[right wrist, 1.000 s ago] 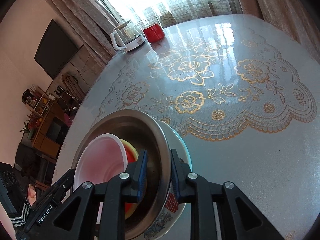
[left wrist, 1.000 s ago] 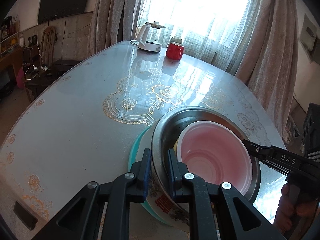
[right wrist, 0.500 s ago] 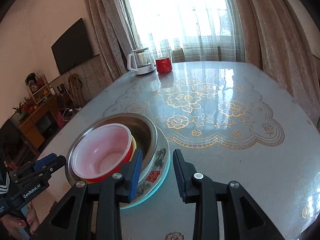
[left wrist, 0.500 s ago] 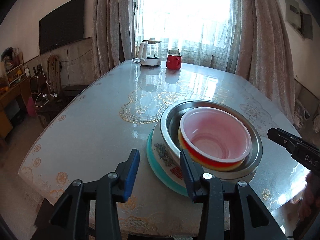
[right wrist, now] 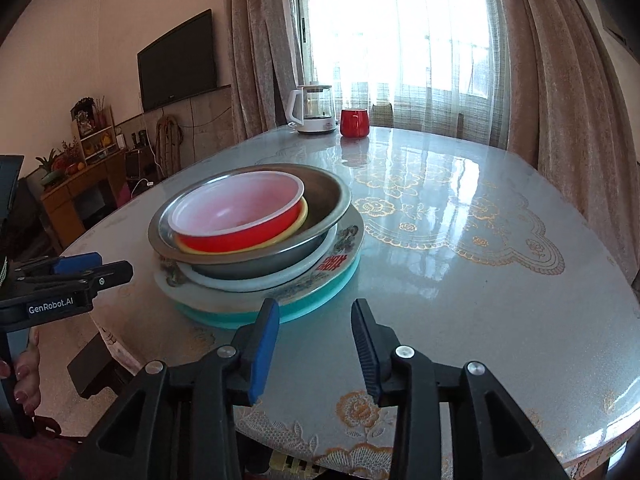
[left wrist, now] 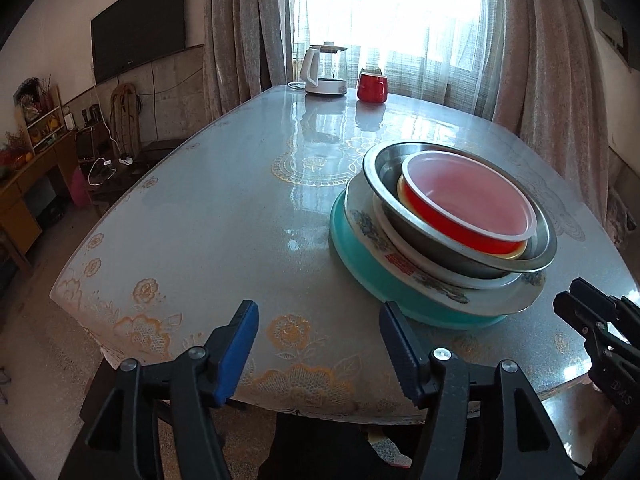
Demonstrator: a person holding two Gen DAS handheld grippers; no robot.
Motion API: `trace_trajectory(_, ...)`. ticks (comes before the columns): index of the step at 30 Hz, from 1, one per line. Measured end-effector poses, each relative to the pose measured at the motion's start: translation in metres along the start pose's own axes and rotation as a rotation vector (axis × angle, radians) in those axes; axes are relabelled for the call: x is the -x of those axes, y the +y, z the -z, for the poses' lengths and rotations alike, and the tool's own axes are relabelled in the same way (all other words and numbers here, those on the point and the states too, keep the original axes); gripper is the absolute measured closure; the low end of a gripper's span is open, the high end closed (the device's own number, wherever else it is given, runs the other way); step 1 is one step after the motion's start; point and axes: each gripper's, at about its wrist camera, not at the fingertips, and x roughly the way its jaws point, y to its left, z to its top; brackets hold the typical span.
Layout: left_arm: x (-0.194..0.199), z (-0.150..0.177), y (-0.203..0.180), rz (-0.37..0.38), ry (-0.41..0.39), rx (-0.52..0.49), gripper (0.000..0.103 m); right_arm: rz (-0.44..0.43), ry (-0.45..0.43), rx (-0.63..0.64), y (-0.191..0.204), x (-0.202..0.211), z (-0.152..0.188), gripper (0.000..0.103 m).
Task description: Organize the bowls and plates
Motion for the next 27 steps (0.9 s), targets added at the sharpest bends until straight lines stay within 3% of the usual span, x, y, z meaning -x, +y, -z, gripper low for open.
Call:
trace_trajectory(10,-0.016,0.013,-0.008,-0.032,0.080,-0.019,0.032,0.004,0.037,0.033,0.017,0.002,0.017,0.065)
trace_trajectory(27,-0.014,0.018,-0.010,-0.021,0.078,-0.025,0.024,0.015,0.058,-0.002,0.011,0.002,0.018,0.065)
